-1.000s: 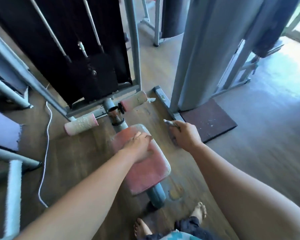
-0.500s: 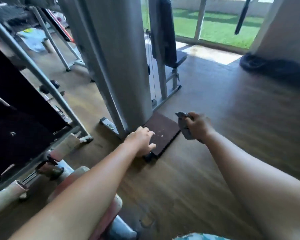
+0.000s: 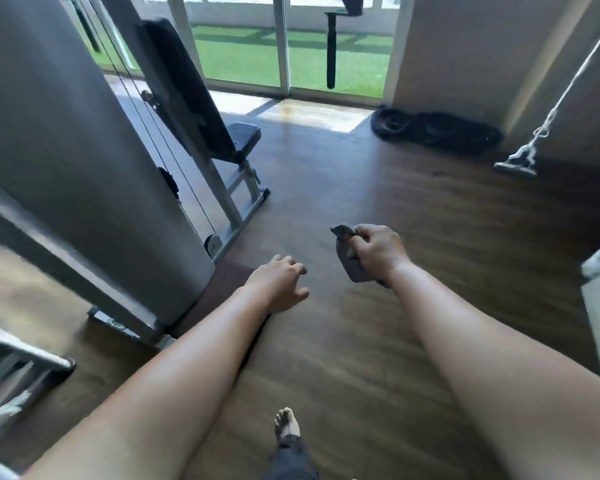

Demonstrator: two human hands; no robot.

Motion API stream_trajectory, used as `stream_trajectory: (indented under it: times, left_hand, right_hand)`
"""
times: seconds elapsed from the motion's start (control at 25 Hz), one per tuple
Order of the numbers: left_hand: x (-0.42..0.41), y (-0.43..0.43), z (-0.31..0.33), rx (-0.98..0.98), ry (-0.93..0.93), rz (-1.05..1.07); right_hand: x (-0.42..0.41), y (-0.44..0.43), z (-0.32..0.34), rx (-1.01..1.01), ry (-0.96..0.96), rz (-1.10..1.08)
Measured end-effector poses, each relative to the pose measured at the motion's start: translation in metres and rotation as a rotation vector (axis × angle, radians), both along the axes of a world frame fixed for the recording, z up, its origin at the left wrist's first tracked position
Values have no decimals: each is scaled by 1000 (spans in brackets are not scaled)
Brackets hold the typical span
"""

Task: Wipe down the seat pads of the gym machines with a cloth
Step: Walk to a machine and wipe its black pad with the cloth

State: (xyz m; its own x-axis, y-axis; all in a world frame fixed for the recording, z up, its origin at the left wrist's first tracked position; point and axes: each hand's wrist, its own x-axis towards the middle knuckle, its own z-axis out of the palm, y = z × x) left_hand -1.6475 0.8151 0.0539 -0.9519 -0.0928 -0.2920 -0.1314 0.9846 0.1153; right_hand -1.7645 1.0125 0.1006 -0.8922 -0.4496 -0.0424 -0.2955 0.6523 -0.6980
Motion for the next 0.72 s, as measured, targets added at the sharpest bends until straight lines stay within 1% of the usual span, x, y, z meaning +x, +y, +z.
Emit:
stream_trajectory:
  times: [0.08, 0.2, 0.4, 0.52, 0.6, 0.72]
  left_hand:
    - [-50, -5, 1, 11, 14, -26]
    - [-140, -20, 3, -1, 32, -121]
    - [-280, -43, 14, -12, 38, -240]
    - [-369, -42, 12, -30, 48, -309]
    - [-428, -34, 5, -21, 37, -324]
    - [-510, -17, -4, -26, 30, -332]
  right_hand:
    - [-41, -2, -3, -5, -1, -37]
    - [-114, -10, -4, -29, -4, -141]
    - [-219, -20, 4, -111, -74, -289]
    - [-295, -18, 1, -155, -55, -353]
    - [-349, -14, -6, -175, -33, -378]
    - [-431, -4, -17, -155, -41, -353]
